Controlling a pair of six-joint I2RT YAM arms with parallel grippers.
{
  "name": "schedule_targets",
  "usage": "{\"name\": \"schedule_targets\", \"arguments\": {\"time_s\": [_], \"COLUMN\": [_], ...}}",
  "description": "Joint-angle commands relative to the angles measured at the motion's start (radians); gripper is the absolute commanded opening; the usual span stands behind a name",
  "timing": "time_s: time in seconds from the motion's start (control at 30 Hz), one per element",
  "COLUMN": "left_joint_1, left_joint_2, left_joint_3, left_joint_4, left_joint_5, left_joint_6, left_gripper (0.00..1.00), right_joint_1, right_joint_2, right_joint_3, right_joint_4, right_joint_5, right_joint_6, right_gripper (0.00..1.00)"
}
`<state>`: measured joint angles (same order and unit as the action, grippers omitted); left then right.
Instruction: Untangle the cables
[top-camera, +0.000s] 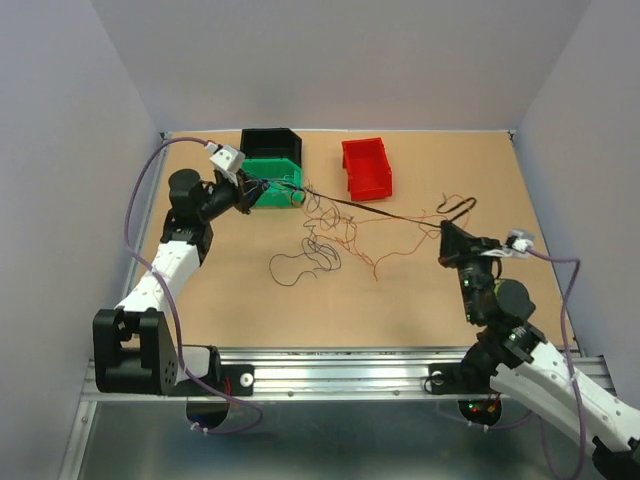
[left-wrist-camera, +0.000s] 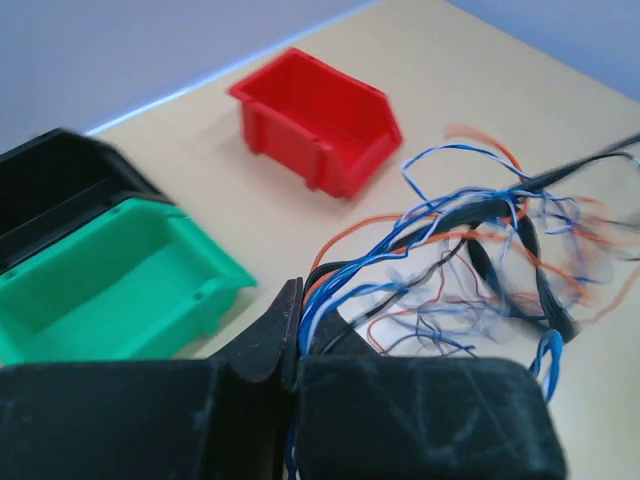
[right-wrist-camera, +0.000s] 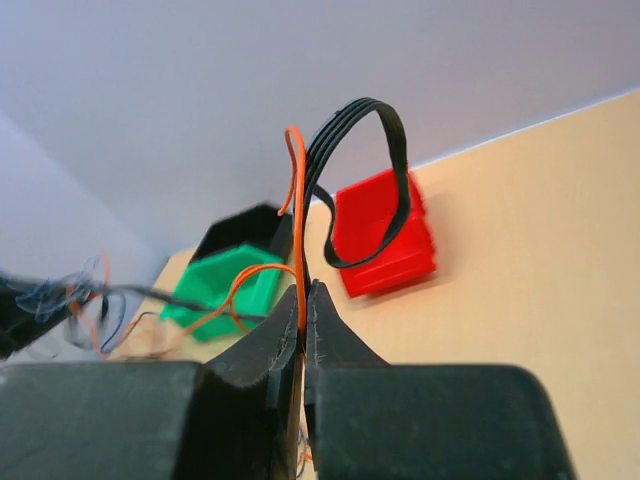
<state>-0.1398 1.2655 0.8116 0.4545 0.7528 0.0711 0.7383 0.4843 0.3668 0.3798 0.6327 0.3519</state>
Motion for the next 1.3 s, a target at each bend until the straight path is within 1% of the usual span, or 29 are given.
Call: {"name": "schedule_targets", "arguments": {"time_s": [0.0,0.03,0.07,0.13,0.23,0.3,0.33,0.37,0.4,0.47,0.5,0.53,0.57,0.6,0.63,0.67,0.7,0.77,0.8,0.83,0.87,0.9,0.93,0.97,1.07,1.1,1.27], "left_joint_1": [0.132,0.132,0.164,0.174,0.174,0.174,0.171,0.166,0.16,0.109,0.092,0.069,0.028,-0.001,-0.026,-0.047,-0.096,-0.135,-0.148,-0.17,-0.176,-0.182,-0.187,-0.198,-0.214,-0.219,-0.227], "left_joint_2": [-0.011,-0.011,-0.012,-0.011,-0.023,-0.037,-0.049,-0.052,-0.058,-0.067,-0.075,-0.093,-0.106,-0.12,-0.147,-0.161,-0.185,-0.201,-0.206,-0.207,-0.204,-0.192,-0.183,-0.172,-0.126,-0.117,-0.106], "left_joint_3": [0.018,0.015,0.011,0.005,-0.005,-0.017,-0.034,-0.041,-0.046,-0.049,-0.054,-0.066,-0.071,-0.077,-0.08,-0.08,-0.08,-0.077,-0.072,-0.063,-0.057,-0.054,-0.046,-0.031,-0.002,0.004,0.018], "left_joint_4": [0.104,0.108,0.115,0.141,0.148,0.171,0.191,0.238,0.251,0.259,0.259,0.259,0.248,0.23,0.202,0.169,0.106,0.029,0.009,-0.011,-0.043,-0.056,-0.071,-0.097,-0.131,-0.161,-0.185], "left_joint_5": [-0.038,-0.046,-0.047,-0.02,-0.01,0.002,0.063,0.107,0.188,0.249,0.269,0.299,0.318,0.329,0.347,0.349,0.356,0.365,0.37,0.373,0.373,0.373,0.375,0.372,0.379,0.381,0.385], "left_joint_6": [-0.189,-0.212,-0.22,-0.226,-0.226,-0.22,-0.223,-0.237,-0.238,-0.217,-0.203,-0.164,-0.14,-0.113,-0.028,0.008,0.05,0.134,0.15,0.165,0.189,0.194,0.205,0.219,0.237,0.263,0.272], "left_gripper": [0.0,0.0,0.0,0.0,0.0,0.0,0.0,0.0,0.0,0.0,0.0,0.0,0.0,0.0,0.0,0.0,0.0,0.0,0.0,0.0,0.0,0.0,0.0,0.0,0.0,0.0,0.0], "right_joint_1": [-0.002,-0.002,-0.002,-0.004,-0.004,-0.004,-0.004,-0.004,-0.004,-0.004,-0.004,-0.004,-0.004,-0.004,-0.004,-0.004,-0.004,-0.004,-0.004,-0.004,-0.004,-0.004,-0.002,-0.004,-0.004,-0.004,-0.002], "right_joint_2": [-0.212,-0.26,-0.298,-0.396,-0.423,-0.392,-0.374,-0.319,-0.288,-0.213,-0.128,-0.084,0.016,0.064,0.11,0.161,0.236,0.301,0.322,0.365,0.379,0.396,0.408,0.427,0.457,0.464,0.543], "right_joint_3": [0.008,0.006,0.003,-0.018,-0.02,-0.014,-0.006,0.01,0.024,0.046,0.075,0.089,0.107,0.122,0.157,0.17,0.179,0.187,0.178,0.158,0.149,0.143,0.138,0.126,0.109,0.098,0.127], "right_joint_4": [-0.243,-0.271,-0.297,-0.309,-0.314,-0.314,-0.314,-0.314,-0.314,-0.314,-0.312,-0.311,-0.308,-0.305,-0.292,-0.282,-0.245,-0.187,-0.145,-0.054,-0.011,0.06,0.089,0.153,0.244,0.299,0.329], "right_joint_5": [0.353,0.375,0.386,0.328,0.329,0.32,0.299,0.233,0.185,0.07,-0.044,-0.104,-0.243,-0.32,-0.394,-0.463,-0.581,-0.671,-0.741,-0.77,-0.824,-0.85,-0.881,-0.937,-1.013,-1.047,-1.053], "right_joint_6": [-0.004,-0.002,0.007,0.01,0.006,0.001,-0.002,-0.017,-0.031,-0.06,-0.07,-0.086,-0.1,-0.117,-0.146,-0.157,-0.178,-0.198,-0.212,-0.232,-0.241,-0.251,-0.254,-0.252,-0.234,-0.226,-0.212], "right_gripper": [0.0,0.01,0.01,0.0,0.01,0.06,0.14,0.21,0.42,0.67,0.78,0.9,0.93,0.96,0.97,0.97,0.97,0.97,0.97,0.97,0.97,0.97,0.97,0.97,0.97,0.97,0.95]}}
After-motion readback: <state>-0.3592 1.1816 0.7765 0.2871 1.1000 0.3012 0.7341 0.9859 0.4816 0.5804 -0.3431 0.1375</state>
